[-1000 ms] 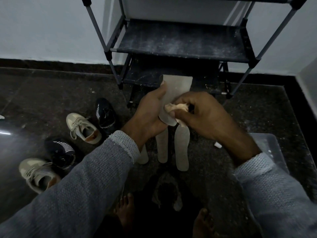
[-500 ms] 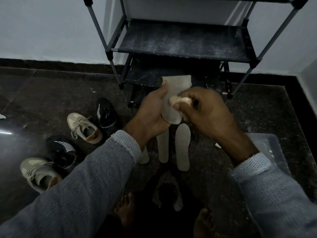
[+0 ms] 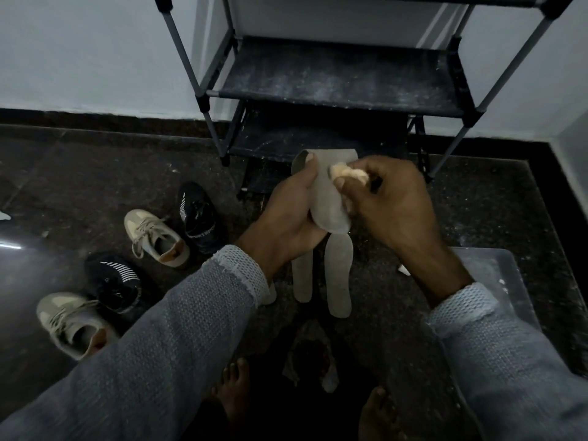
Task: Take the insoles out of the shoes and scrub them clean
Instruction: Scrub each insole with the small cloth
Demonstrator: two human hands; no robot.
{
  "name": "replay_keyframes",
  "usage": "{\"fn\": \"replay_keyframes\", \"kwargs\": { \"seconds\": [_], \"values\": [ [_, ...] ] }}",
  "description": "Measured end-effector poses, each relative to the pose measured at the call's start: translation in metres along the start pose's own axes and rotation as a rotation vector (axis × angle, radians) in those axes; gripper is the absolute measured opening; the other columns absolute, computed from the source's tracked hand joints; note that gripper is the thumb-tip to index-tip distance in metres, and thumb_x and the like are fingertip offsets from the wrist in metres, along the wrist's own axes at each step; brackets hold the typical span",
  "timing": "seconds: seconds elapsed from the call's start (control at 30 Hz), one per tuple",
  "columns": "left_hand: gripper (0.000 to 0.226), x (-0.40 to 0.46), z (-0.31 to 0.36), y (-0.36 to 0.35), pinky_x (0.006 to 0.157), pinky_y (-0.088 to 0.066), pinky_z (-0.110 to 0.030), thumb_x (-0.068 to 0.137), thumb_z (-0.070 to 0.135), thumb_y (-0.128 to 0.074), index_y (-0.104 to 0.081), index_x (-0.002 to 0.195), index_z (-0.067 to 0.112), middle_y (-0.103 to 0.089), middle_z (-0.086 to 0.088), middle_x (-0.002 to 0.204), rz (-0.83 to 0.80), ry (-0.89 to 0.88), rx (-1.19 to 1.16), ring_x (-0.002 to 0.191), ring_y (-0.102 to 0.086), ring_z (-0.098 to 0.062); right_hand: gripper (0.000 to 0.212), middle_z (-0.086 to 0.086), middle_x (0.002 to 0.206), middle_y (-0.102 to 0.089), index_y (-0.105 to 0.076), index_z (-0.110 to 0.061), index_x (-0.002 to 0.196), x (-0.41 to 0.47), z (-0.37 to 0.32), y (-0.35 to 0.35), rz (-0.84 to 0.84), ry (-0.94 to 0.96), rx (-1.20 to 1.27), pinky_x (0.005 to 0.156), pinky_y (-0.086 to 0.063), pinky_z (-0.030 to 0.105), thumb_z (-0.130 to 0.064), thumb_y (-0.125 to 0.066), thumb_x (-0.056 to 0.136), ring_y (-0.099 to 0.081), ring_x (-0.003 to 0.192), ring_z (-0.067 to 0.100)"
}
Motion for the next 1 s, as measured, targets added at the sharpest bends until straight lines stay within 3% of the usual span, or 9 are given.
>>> {"fn": "replay_keyframes", "kwargs": {
  "seconds": [0.1,0.27,0.33,0.47,0.57,0.7,0.8,0.9,1.0],
  "values": [
    [0.057,0.001,-0.002,0.0,0.085,-0.056,-0.037,0.101,0.044,-0.029,-0.044,0.138,0.003,-0.054,-0.019,0.134,-0.015,0.012,0.028,0.109,-0.061,-0.029,0.007,-0.011,0.079,-0.06,-0.073,-0.016,0.087,-0.001,0.002,0.001,0.057,0.009,-0.044,0.063,-0.042,0.011,-0.022,-0.071,0.085,-0.057,0.071,0.002],
    [0.047,0.003,0.0,0.007,0.06,-0.059,-0.028,0.102,0.041,-0.031,-0.061,0.099,0.004,-0.072,-0.01,0.08,-0.001,0.026,0.061,0.069,-0.071,-0.02,0.007,-0.014,0.082,-0.068,-0.074,-0.018,0.09,-0.003,-0.014,-0.003,-0.381,0.059,0.067,0.065,-0.049,0.017,-0.021,-0.073,0.083,-0.063,0.075,-0.001],
    [0.047,0.001,0.0,0.005,0.063,-0.059,-0.029,0.102,0.041,-0.029,-0.06,0.104,0.004,-0.072,-0.01,0.084,-0.002,0.017,0.072,0.072,-0.071,-0.021,0.006,-0.012,0.08,-0.068,-0.074,-0.018,0.087,-0.002,-0.01,-0.003,-0.24,0.034,0.051,0.063,-0.051,0.02,-0.022,-0.072,0.084,-0.064,0.073,0.002],
    [0.057,-0.001,-0.006,-0.003,0.089,-0.05,-0.038,0.103,0.042,-0.023,-0.043,0.138,0.002,-0.055,-0.017,0.133,-0.027,0.043,0.107,0.117,-0.057,-0.029,0.009,-0.006,0.083,-0.068,-0.073,-0.015,0.088,0.002,0.003,0.001,0.072,0.013,-0.041,0.066,-0.048,0.019,-0.023,-0.07,0.086,-0.061,0.076,0.004],
    [0.056,-0.001,-0.004,-0.003,0.085,-0.055,-0.036,0.103,0.041,-0.024,-0.045,0.135,0.001,-0.061,-0.015,0.121,-0.031,0.041,0.084,0.1,-0.063,-0.026,0.005,-0.013,0.08,-0.065,-0.073,-0.016,0.089,-0.001,-0.002,-0.001,-0.054,0.022,0.027,0.064,-0.047,0.012,-0.018,-0.071,0.085,-0.062,0.074,0.001],
    [0.049,0.0,-0.003,0.004,0.06,-0.059,-0.028,0.103,0.039,-0.031,-0.059,0.109,0.0,-0.072,-0.01,0.09,-0.011,0.05,0.075,0.083,-0.07,-0.016,0.01,0.001,0.081,-0.074,-0.075,-0.008,0.089,-0.004,-0.015,-0.002,-0.369,0.001,0.159,0.067,-0.056,0.025,-0.015,-0.072,0.084,-0.068,0.073,0.009],
    [0.049,0.002,-0.002,0.004,0.071,-0.059,-0.032,0.102,0.041,-0.03,-0.059,0.112,0.002,-0.067,-0.016,0.108,-0.004,0.033,0.09,0.091,-0.068,-0.023,0.009,0.0,0.08,-0.073,-0.075,-0.01,0.088,-0.003,-0.008,-0.005,-0.223,-0.035,0.119,0.068,-0.056,0.034,-0.018,-0.072,0.085,-0.068,0.072,0.009],
    [0.051,0.003,-0.001,0.0,0.075,-0.058,-0.034,0.103,0.042,-0.027,-0.053,0.123,0.003,-0.063,-0.016,0.111,-0.005,0.03,0.063,0.093,-0.064,-0.026,0.01,-0.004,0.083,-0.07,-0.074,-0.013,0.089,-0.002,-0.002,-0.004,-0.002,-0.038,0.037,0.069,-0.054,0.03,-0.022,-0.07,0.086,-0.064,0.074,0.004],
    [0.049,0.004,0.001,0.0,0.075,-0.058,-0.034,0.102,0.043,-0.031,-0.055,0.121,0.004,-0.064,-0.014,0.106,0.013,0.016,0.055,0.091,-0.065,-0.025,0.007,-0.007,0.083,-0.067,-0.072,-0.016,0.087,-0.004,-0.009,-0.003,-0.141,0.017,0.049,0.068,-0.053,0.029,-0.022,-0.071,0.085,-0.063,0.075,0.005]
  ]
}}
Point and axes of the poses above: each hand's wrist, its own x-axis towards the middle knuckle, its own y-axis out of the back of the hand, z = x × y, the point moved 1 cm from there along x, towards the middle knuckle
